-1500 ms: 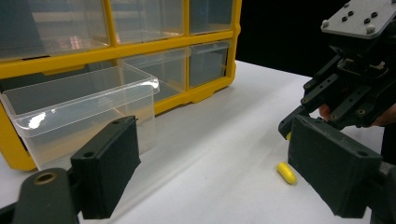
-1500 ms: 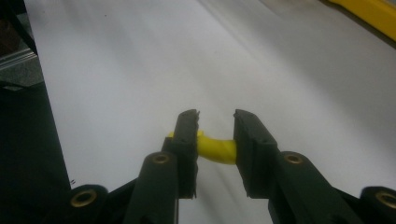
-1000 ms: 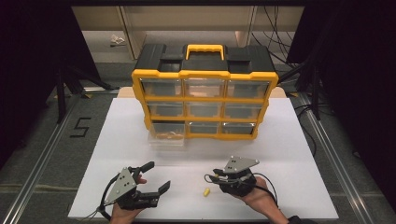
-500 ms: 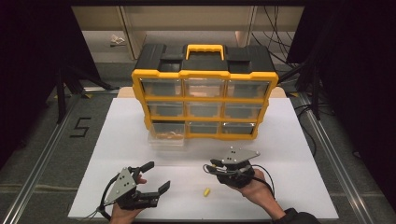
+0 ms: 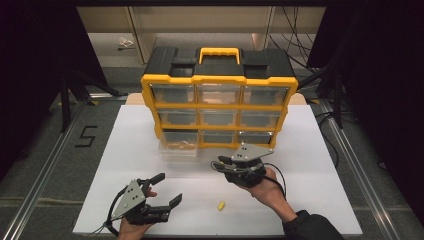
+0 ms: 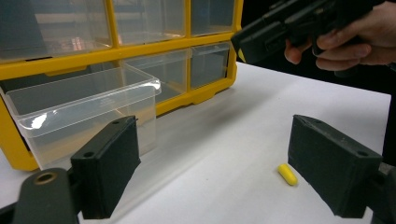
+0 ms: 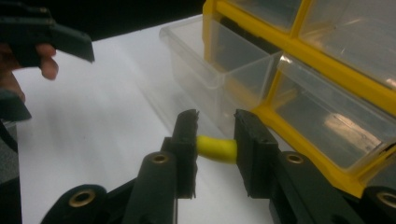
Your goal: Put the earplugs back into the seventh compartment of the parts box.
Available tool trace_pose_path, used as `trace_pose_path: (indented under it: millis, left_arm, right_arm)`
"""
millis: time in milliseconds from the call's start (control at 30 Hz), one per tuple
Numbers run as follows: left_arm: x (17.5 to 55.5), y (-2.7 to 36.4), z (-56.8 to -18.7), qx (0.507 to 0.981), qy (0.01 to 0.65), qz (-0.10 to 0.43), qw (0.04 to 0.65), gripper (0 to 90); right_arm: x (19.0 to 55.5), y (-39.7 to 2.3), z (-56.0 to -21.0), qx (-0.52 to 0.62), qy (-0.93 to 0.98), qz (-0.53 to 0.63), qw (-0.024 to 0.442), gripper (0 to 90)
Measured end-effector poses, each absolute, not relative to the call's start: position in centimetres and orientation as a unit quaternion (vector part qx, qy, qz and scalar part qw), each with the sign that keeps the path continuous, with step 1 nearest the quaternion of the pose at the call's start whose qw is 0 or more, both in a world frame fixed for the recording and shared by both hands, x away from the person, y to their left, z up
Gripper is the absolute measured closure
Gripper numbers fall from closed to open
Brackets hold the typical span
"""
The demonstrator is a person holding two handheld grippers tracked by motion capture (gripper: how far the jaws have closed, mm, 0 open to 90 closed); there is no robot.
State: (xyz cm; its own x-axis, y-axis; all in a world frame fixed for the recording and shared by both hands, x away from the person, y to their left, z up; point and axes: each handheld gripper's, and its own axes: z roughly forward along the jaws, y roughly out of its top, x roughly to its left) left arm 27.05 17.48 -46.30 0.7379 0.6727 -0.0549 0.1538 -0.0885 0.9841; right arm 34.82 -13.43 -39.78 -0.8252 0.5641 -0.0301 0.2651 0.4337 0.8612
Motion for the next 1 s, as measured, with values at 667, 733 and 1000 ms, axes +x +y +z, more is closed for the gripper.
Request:
trace_pose_path:
  millis: [667,733,1000]
  left_arm:
    - [27.0,17.6,-46.3,0.705,0.292,0.214,0.609,16.3]
    - [27.0,17.6,-46.3,0.705,0.292,0.214,0.609,16.3]
    - [27.0,17.5,-46.3,0.706,0.293,0.213,0.609,16.4]
  right_arm:
    - [38.2,-9.9,-38.3,0.252,0.826,0.478,0.163,70.7]
    - [38.6,-9.6,-38.2,0.253,0.825,0.478,0.162,70.6]
    - [39.8,-8.3,-38.3,0.258,0.825,0.479,0.156,70.5]
